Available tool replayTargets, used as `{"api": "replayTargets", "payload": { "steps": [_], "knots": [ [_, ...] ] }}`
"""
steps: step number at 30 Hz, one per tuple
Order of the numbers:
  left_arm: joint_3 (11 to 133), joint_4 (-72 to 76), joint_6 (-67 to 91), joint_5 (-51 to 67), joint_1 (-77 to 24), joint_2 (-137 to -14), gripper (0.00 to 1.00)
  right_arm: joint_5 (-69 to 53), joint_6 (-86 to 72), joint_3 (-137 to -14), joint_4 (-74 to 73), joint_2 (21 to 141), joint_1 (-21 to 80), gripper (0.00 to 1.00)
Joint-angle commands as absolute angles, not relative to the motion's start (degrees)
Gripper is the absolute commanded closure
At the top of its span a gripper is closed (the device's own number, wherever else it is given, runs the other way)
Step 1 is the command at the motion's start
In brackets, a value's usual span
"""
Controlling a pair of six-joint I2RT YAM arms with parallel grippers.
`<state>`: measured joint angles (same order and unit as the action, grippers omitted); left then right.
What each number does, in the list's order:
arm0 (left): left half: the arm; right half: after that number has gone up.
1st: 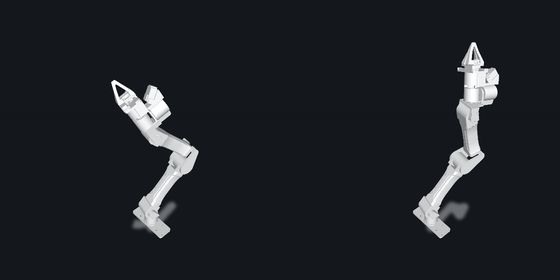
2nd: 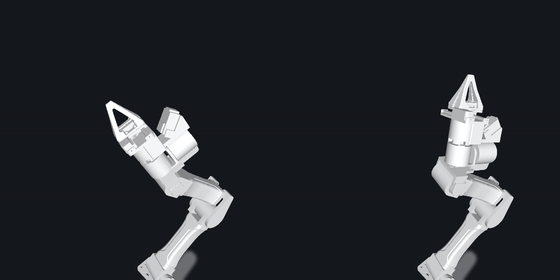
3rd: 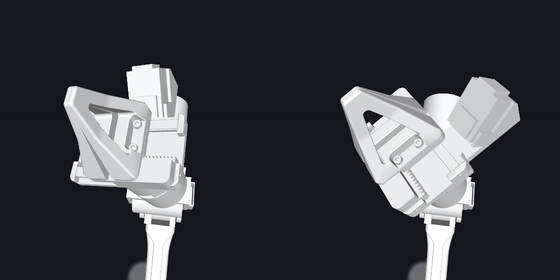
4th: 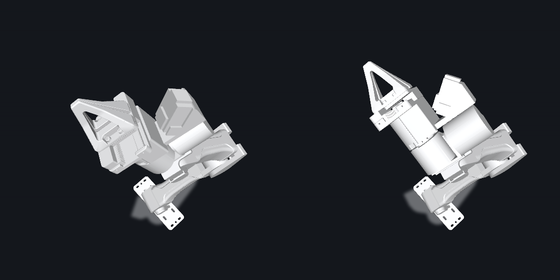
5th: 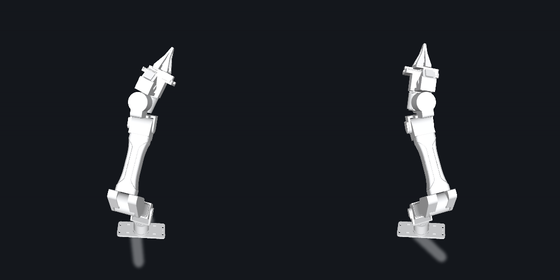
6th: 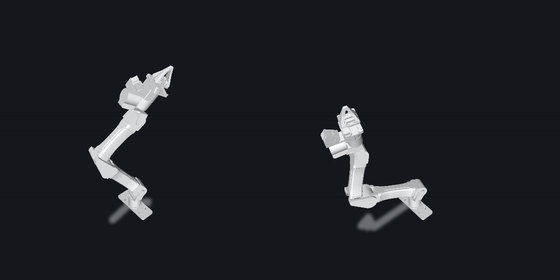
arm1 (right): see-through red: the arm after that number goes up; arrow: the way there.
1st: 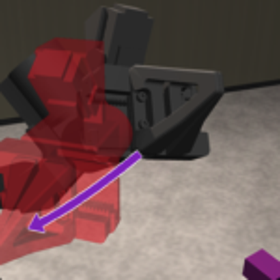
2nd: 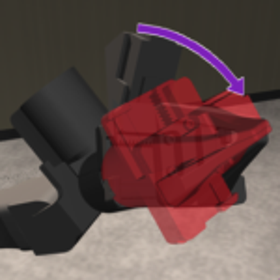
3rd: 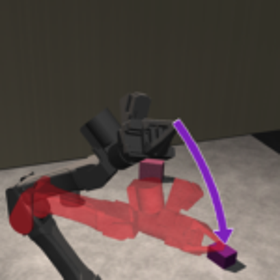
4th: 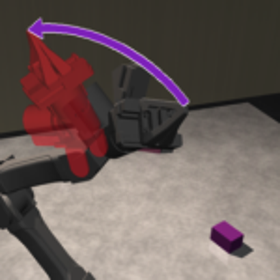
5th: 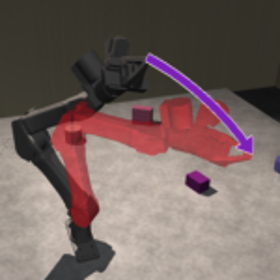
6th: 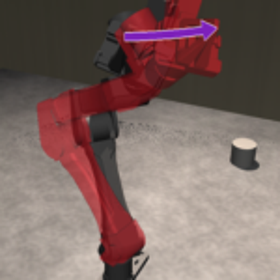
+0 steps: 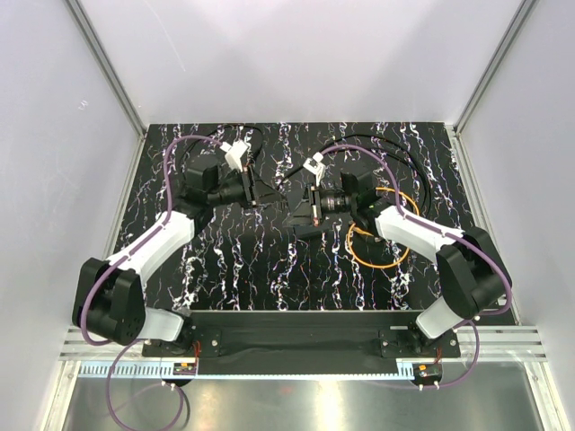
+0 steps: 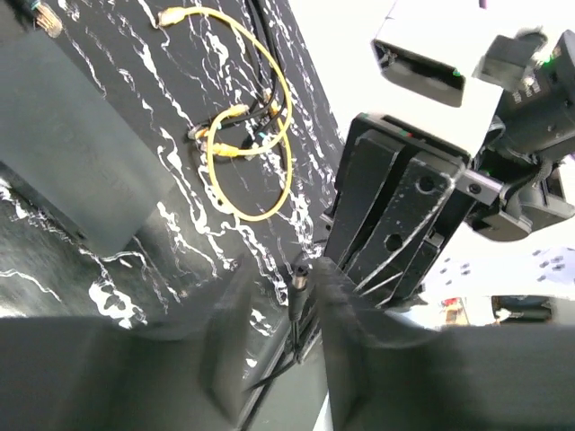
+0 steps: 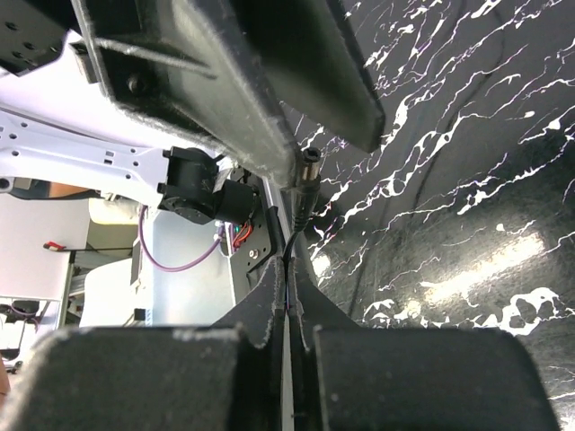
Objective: Insert the plug into the switch port
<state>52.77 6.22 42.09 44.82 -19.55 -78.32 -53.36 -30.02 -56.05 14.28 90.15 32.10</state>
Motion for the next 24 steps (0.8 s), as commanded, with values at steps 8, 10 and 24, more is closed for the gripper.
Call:
{"api": "replayTargets", "payload": {
  "steps": [8, 10, 24],
  "knots": [
    [47.11, 12.21, 45.09, 46.67, -16.61, -70.49, 0.48, -52.65, -30.23, -58.27, 16.43, 89.38, 32.52, 1.0],
    [45.19, 14.57, 45.52, 46.93, -16.61, -70.05, 0.51, -53.0, -30.67, -58.45, 17.05, 89.73, 32.43, 1.0],
    [40.79, 23.54, 48.42, 47.46, -16.96, -70.57, 0.61, -54.14, -34.54, -58.27, 19.78, 90.17, 32.52, 1.0]
  ]
}}
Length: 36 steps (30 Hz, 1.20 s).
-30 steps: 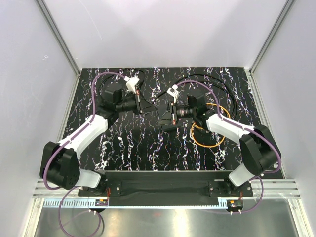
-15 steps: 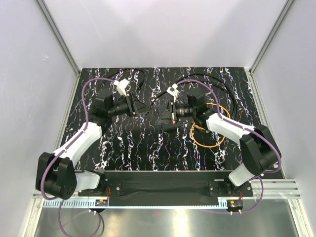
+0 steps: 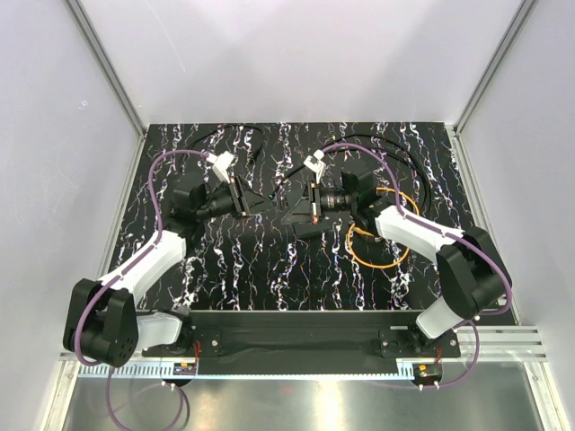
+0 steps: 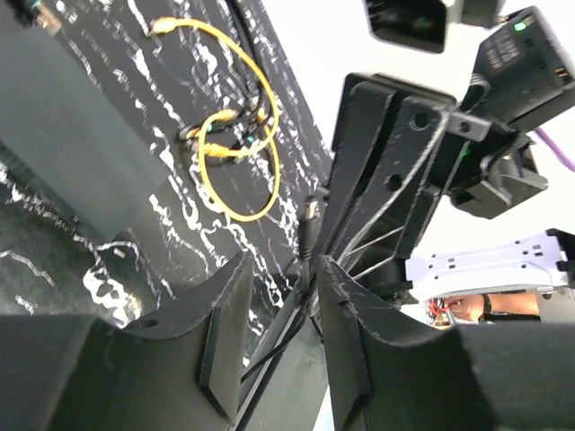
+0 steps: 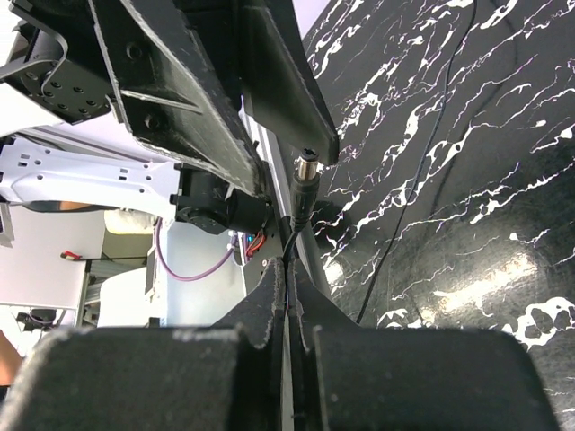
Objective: Insert the plug into the switch port
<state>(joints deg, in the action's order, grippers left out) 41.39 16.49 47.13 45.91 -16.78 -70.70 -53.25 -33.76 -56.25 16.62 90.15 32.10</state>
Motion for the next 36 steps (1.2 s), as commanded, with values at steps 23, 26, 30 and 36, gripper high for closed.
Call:
{"api": "replayTargets", "payload": {
  "steps": [23, 26, 30, 36],
  "knots": [
    [40.69, 27.42, 49.92, 47.64, -20.21, -74.0, 0.76, -54.4, -34.8, -58.09, 20.3, 90.35, 32.35, 1.0],
    [40.69, 27.33, 49.83, 47.64, -20.39, -74.09, 0.74, -54.49, -34.8, -58.18, 20.3, 90.35, 32.43, 1.0],
    [40.78, 27.07, 49.75, 47.37, -20.48, -74.27, 0.73, -54.58, -34.63, -58.1, 20.22, 90.35, 32.43, 1.0],
    [41.39, 26.81, 49.13, 47.29, -20.48, -74.09, 0.91, -54.58, -34.1, -57.57, 19.6, 90.26, 32.43, 1.0]
  ]
}}
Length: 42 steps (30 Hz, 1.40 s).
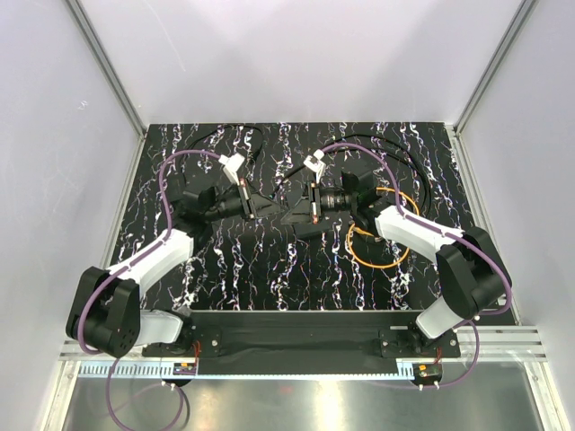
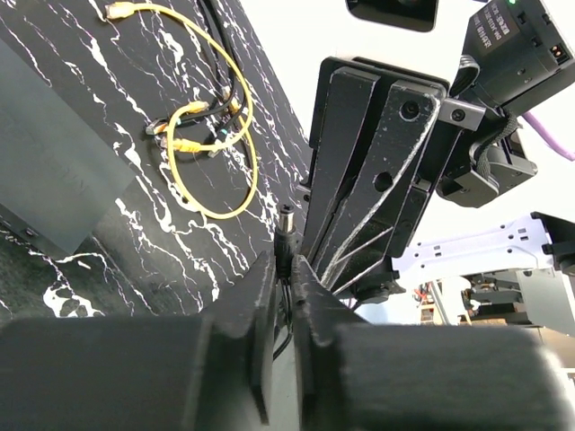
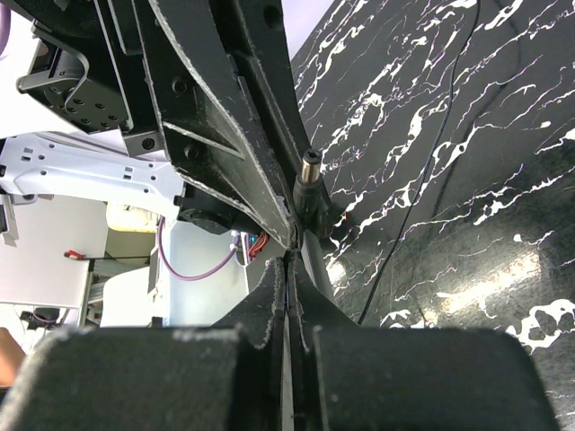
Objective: Insert the plug into the switch port
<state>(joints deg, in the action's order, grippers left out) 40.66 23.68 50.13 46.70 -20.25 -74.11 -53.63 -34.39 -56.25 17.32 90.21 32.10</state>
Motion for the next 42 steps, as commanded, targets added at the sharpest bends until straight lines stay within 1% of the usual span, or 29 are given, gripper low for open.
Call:
{"api": "replayTargets", "payload": {
  "steps": [1, 2, 3, 4, 5, 6, 7, 8, 9, 10, 11, 12, 13, 14, 15, 16, 17, 19, 20, 23, 24, 28, 35, 42],
  "knots": [
    [41.83, 24.63, 48.35, 47.37, -20.48, -74.0, 0.97, -54.49, -33.93, -57.66, 18.99, 90.18, 32.43, 0.99],
    [42.53, 22.52, 45.47, 47.46, -20.39, -74.09, 0.99, -54.41, -33.06, -58.09, 16.9, 90.18, 32.43, 0.94],
    [44.8, 19.89, 43.18, 47.63, -20.22, -74.09, 1.0, -53.97, -32.44, -58.44, 15.22, 90.18, 32.26, 0.83],
    [46.22, 12.9, 40.37, 47.9, -20.21, -74.35, 1.0, -53.96, -31.65, -58.88, 13.47, 90.18, 31.47, 0.8],
    [48.49, 7.61, 31.21, 47.81, -20.21, -74.62, 1.0, -54.4, -30.34, -59.32, 10.49, 90.18, 30.77, 0.77],
    [52.87, 1.64, 25.63, 47.46, -20.21, -74.97, 1.0, -54.67, -29.8, -59.33, 9.42, 90.18, 29.98, 0.75],
    [55.26, -9.73, 20.18, 45.98, -20.21, -76.19, 1.0, -54.93, -29.36, -59.24, 8.45, 89.91, 27.53, 0.68],
    [57.02, -14.8, 9.6, 44.75, -20.21, -76.72, 1.0, -55.89, -29.01, -59.15, 6.26, 89.74, 26.12, 0.64],
    [58.35, -19.03, 4.97, 43.87, -20.21, -77.08, 1.0, -56.25, -28.39, -59.24, 4.59, 89.74, 24.54, 0.61],
    [60.88, -26.73, 0.57, 41.6, -20.3, -77.6, 1.0, -56.34, -27.34, -59.5, 2.48, 89.3, 23.13, 0.5],
    [61.78, -30.37, -8.0, 40.79, -20.39, -78.65, 1.0, -56.16, -24.81, -59.85, 0.37, 89.12, 20.33, 0.44],
    [62.48, -32.76, -10.78, 39.65, -20.48, -79.36, 1.0, -55.29, -23.57, -60.38, -4.69, 88.86, 19.17, 0.4],
    [63.8, -37.13, -13.42, 36.16, -20.74, -79.89, 1.0, -54.07, -20.94, -60.73, -7.01, 88.51, 18.2, 0.36],
    [64.94, -39.44, -18.58, 33.77, -21.26, -81.89, 1.0, -52.23, -19.53, -61.86, -11.64, 88.51, 16.89, 0.29],
    [65.91, -41.64, -21.07, 31.66, -22.57, -82.96, 1.0, -49.25, -18.47, -62.31, -13.34, 88.77, 16.53, 0.27],
    [66.79, -44.97, -23.09, 27.03, -23.2, -84.1, 1.0, -47.65, -17.59, -63.1, -15.19, 89.38, 16.26, 0.26],
    [68.54, -46.57, -27.47, 25.24, -23.64, -85.33, 1.0, -45.55, -16.01, -63.8, -16.95, 89.91, 16.26, 0.25],
    [69.43, -49.47, -30.57, 19.98, -25.13, -88.23, 1.0, -42.2, -15.12, -65.56, -20.29, 92.01, 16.08, 0.25],
    [70.48, -50.61, -33.28, 18.12, -25.92, -89.2, 1.0, -40.19, -14.94, -66.44, -21.69, 92.89, 16.17, 0.26],
    [71.19, -50.45, -34.63, 13.54, -29.43, -92.54, 1.0, -38.85, -15.12, -66.97, -21.8, 96.06, 16.08, 0.3],
    [71.97, -49.06, -34.02, 13.8, -30.49, -94.81, 1.0, -38.59, -15.2, -66.97, -21.45, 97.54, 16.0, 0.36],
    [77.68, -48.78, -32.96, 15.47, -32.34, -101.75, 1.0, -37.36, -15.29, -67.94, -20.83, 101.41, 15.82, 0.47],
    [84.28, -47.64, -32.87, 14.94, -35.59, -110.28, 1.0, -36.04, -15.55, -71.62, -20.21, 107.48, 15.64, 0.5],
    [88.5, -45.79, -31.91, 14.5, -36.65, -115.56, 1.0, -36.04, -16.79, -74.09, -17.93, 112.23, 15.56, 0.5]
  ]
}}
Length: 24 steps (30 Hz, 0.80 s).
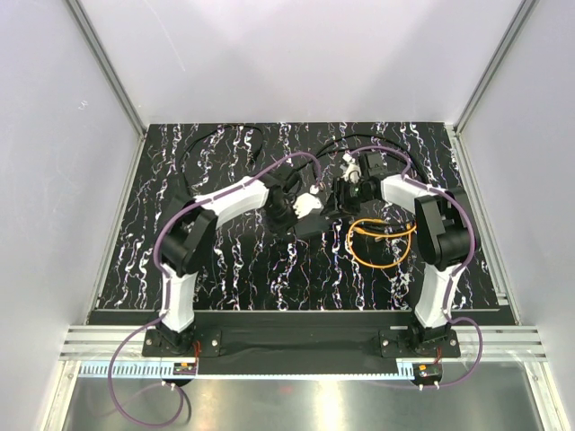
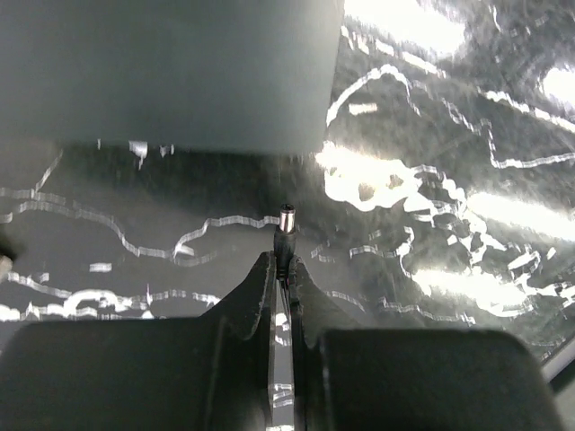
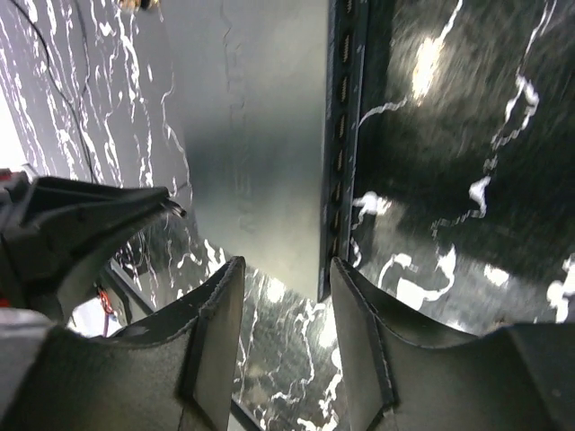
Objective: Insert the plug into the switch port
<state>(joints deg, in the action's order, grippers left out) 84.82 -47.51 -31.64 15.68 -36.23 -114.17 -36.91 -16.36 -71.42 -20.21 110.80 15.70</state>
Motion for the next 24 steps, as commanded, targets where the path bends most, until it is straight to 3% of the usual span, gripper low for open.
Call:
{"api": "replayTargets", "payload": {
  "steps": [1, 19, 24],
  "knots": [
    [88.85, -45.79, -31.82, 14.68, -36.65, -116.01, 1.0, -36.04, -16.87, -74.27, -17.76, 112.67, 15.56, 0.51],
    [91.58, -42.72, -31.55, 14.06, -37.44, -119.71, 1.0, -38.5, -19.07, -74.79, -14.77, 116.63, 15.56, 0.52],
    [91.41, -42.01, -31.38, 14.77, -37.35, -119.18, 1.0, -39.02, -19.25, -74.44, -14.06, 116.98, 15.47, 0.59]
  ]
}}
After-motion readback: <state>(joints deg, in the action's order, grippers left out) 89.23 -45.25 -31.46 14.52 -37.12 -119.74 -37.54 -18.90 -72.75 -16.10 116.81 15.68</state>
